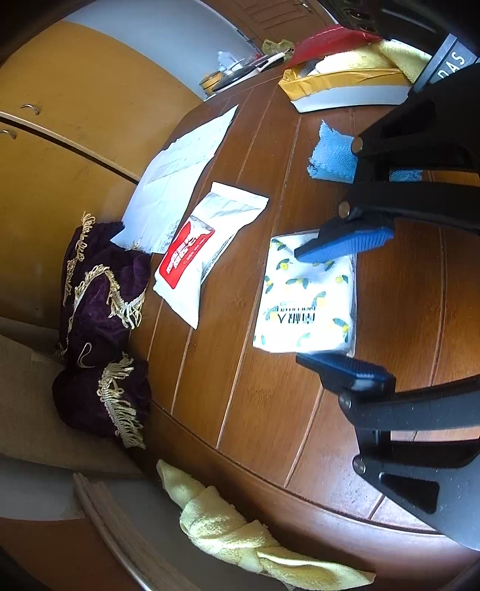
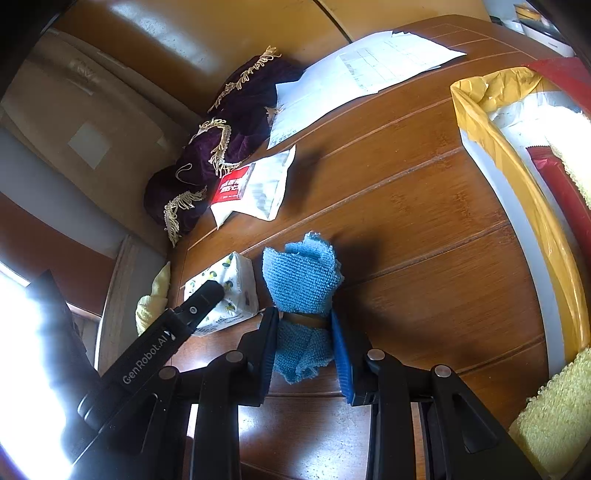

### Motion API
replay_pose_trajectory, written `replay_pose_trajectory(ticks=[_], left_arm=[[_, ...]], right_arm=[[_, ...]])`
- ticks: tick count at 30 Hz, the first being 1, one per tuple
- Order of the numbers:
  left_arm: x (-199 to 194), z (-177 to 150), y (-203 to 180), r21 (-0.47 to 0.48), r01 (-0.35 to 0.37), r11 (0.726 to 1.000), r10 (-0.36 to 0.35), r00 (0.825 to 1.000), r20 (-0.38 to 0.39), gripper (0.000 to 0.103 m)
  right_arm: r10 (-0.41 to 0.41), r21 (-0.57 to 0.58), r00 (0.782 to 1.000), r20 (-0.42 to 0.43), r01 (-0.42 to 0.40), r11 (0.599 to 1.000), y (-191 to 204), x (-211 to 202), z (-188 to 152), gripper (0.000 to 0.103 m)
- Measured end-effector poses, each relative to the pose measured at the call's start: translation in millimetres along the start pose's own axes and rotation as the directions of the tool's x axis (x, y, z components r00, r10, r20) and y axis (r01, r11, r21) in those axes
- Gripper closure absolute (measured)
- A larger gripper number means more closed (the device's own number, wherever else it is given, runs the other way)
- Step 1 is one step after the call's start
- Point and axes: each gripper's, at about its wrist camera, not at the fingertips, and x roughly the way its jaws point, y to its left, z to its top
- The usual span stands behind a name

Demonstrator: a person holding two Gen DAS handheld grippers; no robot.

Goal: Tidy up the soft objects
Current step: 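Hold the blue cloth with the right gripper while the left gripper grasps the white tissue pack, then carry the blue cloth and white tissue pack over the white box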

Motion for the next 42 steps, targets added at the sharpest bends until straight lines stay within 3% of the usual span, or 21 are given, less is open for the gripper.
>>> replay_pose_trajectory(ticks=[9, 18, 23, 26, 32, 36, 42], left_arm=[[-10, 1, 4, -0.019, 0.052, 0.998, -0.052, 0.998, 0.028, 0.081], [-29, 2, 16, -0.088, 0.108, 0.990, -0.101, 0.991, 0.089, 0.083], [-56, -15, 26, -0.149, 0.154, 0.977, -0.132, 0.981, 0.145, 0.083], [-76, -33, 24, -0.170, 0.247, 0.954, -0.223, 0.964, 0.148, 0.083], [-114, -68, -4, -0.127, 0.350, 0.928, -0.330, 0.931, 0.155, 0.083], [-122, -84, -40, -0.042, 0.394, 0.918, -0.389, 0.916, 0.100, 0.083], [-122, -103, -85, 0.055, 0.434, 0.899, -0.436, 0.899, 0.029, 0.083]], right_arm=[[-0.021, -0.039, 1.000, 0.012, 0.022, 0.999, 7, -1, -3, 0.077], [-0.031, -0.119, 0.994, 0.104, 0.043, 0.992, 23, -21, -8, 0.077], [0.065, -0.271, 0.992, 0.107, -0.033, 0.962, 36, -61, -22, 0.077], [0.108, -0.367, 0.988, 0.109, -0.061, 0.928, 33, -93, -35, 0.077], [0.168, -0.478, 0.979, 0.116, -0.093, 0.873, 8, -146, -58, 0.077], [0.181, -0.466, 0.979, 0.097, -0.116, 0.877, -18, -170, -61, 0.077], [0.129, -0.431, 0.981, 0.148, -0.053, 0.901, -55, -194, -59, 0.077]])
